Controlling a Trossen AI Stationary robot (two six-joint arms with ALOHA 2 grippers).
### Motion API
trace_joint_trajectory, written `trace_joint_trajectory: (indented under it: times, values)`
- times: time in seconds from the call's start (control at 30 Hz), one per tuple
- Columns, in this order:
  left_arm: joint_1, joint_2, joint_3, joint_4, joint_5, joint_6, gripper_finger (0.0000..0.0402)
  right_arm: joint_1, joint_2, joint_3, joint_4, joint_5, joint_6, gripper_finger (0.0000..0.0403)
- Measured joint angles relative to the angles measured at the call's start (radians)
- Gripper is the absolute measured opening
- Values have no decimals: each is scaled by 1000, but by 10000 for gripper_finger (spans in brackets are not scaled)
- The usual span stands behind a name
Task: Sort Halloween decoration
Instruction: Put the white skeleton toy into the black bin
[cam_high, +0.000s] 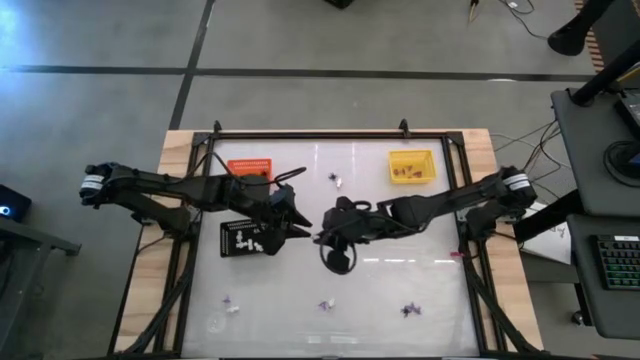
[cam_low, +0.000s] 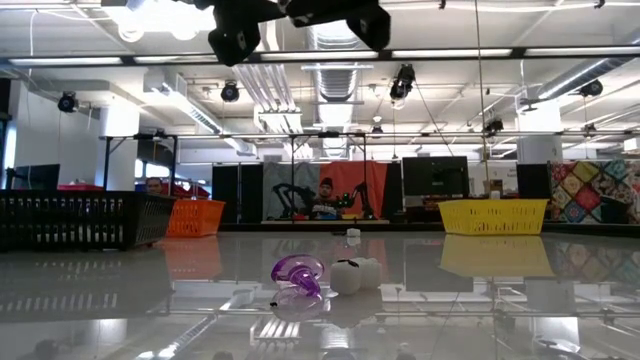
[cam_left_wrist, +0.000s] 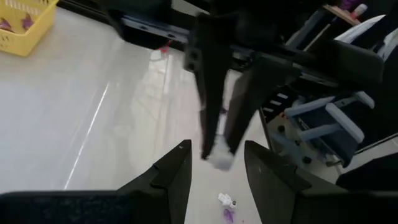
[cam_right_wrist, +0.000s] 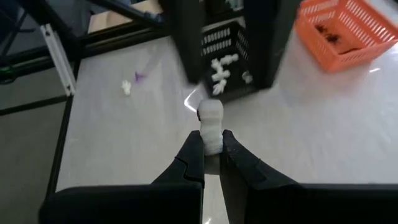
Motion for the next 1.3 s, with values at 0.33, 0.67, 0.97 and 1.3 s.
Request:
trace_joint_trajectory:
  times: [0.33,0.67,0.97,1.3]
  values:
    - [0,0,0,-16,14,4,130,-22,3,56,-9,0,-16,13]
    - [10,0,0,-33,3,64,98,-24,29,58,-12,0,0,13]
    - [16,0,-1,-68,6,79,7,-37,29,57,-14,-2,6,13]
    - [19,1,-1,-69,3,108,2,-39,29,56,-13,-2,4,15]
